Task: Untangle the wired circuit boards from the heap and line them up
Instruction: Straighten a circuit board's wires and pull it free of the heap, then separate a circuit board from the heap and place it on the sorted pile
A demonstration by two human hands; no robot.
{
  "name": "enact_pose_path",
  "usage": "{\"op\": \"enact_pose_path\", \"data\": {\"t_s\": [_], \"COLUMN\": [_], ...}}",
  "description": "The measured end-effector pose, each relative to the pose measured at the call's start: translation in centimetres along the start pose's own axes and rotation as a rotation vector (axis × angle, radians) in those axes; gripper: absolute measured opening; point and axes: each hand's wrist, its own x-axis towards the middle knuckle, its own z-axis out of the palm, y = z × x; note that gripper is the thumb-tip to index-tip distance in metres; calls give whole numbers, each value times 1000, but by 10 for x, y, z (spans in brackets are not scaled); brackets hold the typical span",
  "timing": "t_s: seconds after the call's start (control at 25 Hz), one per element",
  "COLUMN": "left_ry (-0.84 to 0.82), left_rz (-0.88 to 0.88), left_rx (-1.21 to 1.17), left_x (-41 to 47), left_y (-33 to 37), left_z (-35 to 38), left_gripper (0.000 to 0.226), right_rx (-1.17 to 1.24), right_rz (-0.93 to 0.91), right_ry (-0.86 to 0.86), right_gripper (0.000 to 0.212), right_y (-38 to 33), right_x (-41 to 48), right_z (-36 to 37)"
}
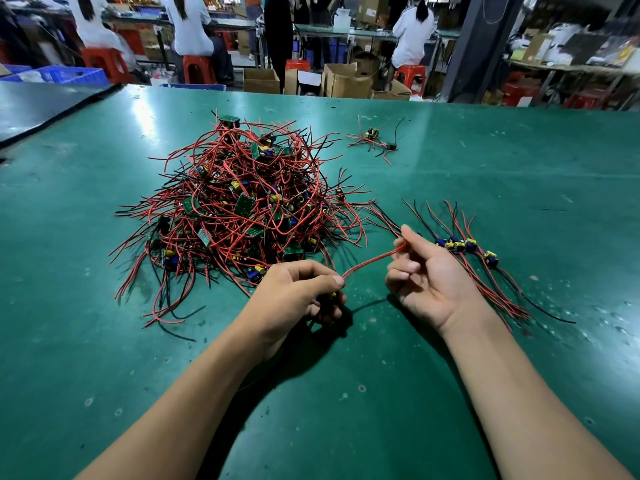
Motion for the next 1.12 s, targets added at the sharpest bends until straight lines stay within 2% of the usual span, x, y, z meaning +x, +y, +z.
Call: {"op": "enact_pose_path", "data": {"t_s": [0.12, 0.24, 0.36, 0.52, 0.68, 0.8, 0.84, 0.96, 1.0, 1.12], "left_ry": [53, 84, 49, 6, -87, -143, -151, -173, -174, -158], "left_rz": [-13, -61, -146, -170, -149, -145, -148, -140, -138, -143], "left_rx": [-66, -186, -257, -255, -236, -202, -197, -183, -175, -174], "left_x": [2, 4, 6, 7, 7, 8, 8, 9, 8, 9], "left_y": [-1, 1, 5, 8, 8, 4, 4, 4, 4, 3], "left_z": [3, 5, 4, 3, 2, 2, 2, 1, 1, 1], "left_gripper": [11, 32, 55, 68, 75, 79, 79, 79, 79, 76], "right_rx": [-156, -260, -288, -397, -748, -1084, -1102, -916, -904, -1070], "right_rz": [-92, -125, -128, -153, -275, -509, -552, -563, -627, -943], "right_ry": [64, 84, 86, 149, 40, 58, 89, 108, 154, 375], "right_gripper": [48, 75, 81, 61, 49, 28, 22, 15, 13, 5], "right_y": [3, 6, 8, 15, 32, 42, 42, 33, 27, 4], "right_x": [2, 3, 2, -2, -15, -18, -17, -13, -11, -6], "right_z": [0, -1, 0, 4, 12, 13, 13, 11, 8, -5]}}
